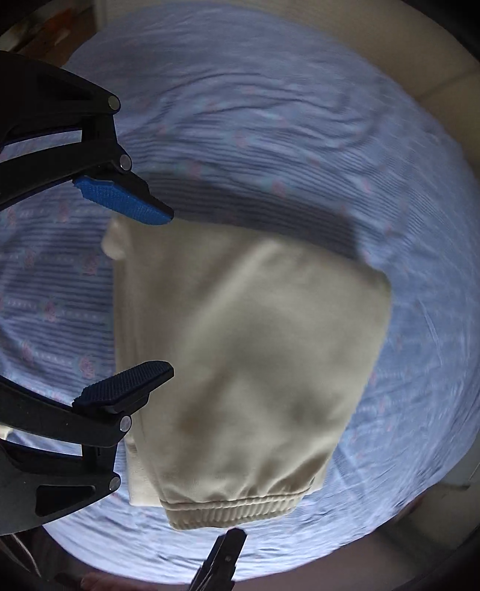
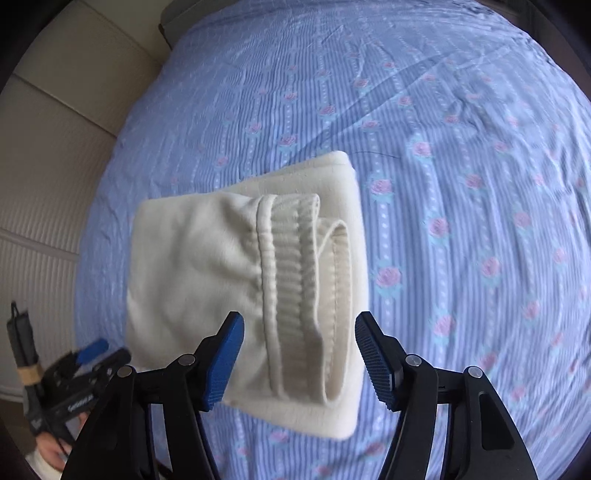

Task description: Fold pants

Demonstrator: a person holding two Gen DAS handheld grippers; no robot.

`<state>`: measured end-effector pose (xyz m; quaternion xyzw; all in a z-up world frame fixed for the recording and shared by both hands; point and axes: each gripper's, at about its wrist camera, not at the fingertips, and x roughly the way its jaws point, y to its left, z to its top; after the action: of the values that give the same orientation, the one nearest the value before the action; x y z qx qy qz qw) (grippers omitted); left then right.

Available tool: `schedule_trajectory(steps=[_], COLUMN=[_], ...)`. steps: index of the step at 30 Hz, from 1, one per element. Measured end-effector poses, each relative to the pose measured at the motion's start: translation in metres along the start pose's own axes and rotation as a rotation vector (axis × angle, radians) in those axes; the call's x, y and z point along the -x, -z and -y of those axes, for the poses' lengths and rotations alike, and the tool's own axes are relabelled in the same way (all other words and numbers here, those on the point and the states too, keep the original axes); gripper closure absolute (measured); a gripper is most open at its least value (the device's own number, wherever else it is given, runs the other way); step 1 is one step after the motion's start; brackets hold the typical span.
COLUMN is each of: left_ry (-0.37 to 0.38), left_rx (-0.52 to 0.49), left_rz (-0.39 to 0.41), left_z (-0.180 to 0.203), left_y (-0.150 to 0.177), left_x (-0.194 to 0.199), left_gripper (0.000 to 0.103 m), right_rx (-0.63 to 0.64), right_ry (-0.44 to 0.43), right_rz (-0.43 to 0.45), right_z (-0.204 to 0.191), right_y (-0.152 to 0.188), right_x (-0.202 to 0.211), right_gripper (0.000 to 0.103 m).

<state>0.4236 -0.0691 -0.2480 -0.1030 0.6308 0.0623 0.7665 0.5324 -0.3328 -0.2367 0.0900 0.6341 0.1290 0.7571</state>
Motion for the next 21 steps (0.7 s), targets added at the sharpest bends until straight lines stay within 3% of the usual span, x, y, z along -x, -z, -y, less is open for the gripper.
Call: schedule_trajectory(steps=[6, 8, 9, 10, 13, 17, 21], left_ry=[0.01, 0.023, 0.024, 0.023, 0.029, 0.063, 0.09], left_rx=[-0.021, -0.04, -0.051, -0.064, -0.079, -0.064, -0.069], left_rz=[-0.02, -0.017, -0.014, -0.007, 0.013, 0.032, 0.04], left_z=[-0.001, 0.0, 0.001, 0.004, 0.007, 0.009, 0.015], left_y=[0.005, 0.003, 0.001, -0.003, -0.009, -0.015, -0.018], left_x=[-0.002, 0.0, 0.001, 0.003, 0.008, 0.016, 0.022], left_gripper=[0.027, 0.027, 0.027, 0.027, 0.027, 0.027, 0.027], right_rx=[-0.079, -0.127, -0.142, -0.147, -0.102, -0.064, -0.075], right_ry=[-0.034, -0.055, -0.074, -0.083, -0.021, -0.006, 0.058], right_rz=[-0.081, -0.102, -0.102, -0.096, -0.031, 0.068, 0.081], right_z=[0.009, 0.013, 0.013, 0.011, -0.004, -0.016, -0.007], right_y=[-0.012, -0.013, -0.013, -0.013, -0.006, 0.01, 0.012], right_x=[-0.042, -0.051, -0.052, -0.052, -0.036, -0.004, -0.001], right_gripper=[0.039, 0.047, 0.057, 0.068, 0.079, 0.085, 0.085])
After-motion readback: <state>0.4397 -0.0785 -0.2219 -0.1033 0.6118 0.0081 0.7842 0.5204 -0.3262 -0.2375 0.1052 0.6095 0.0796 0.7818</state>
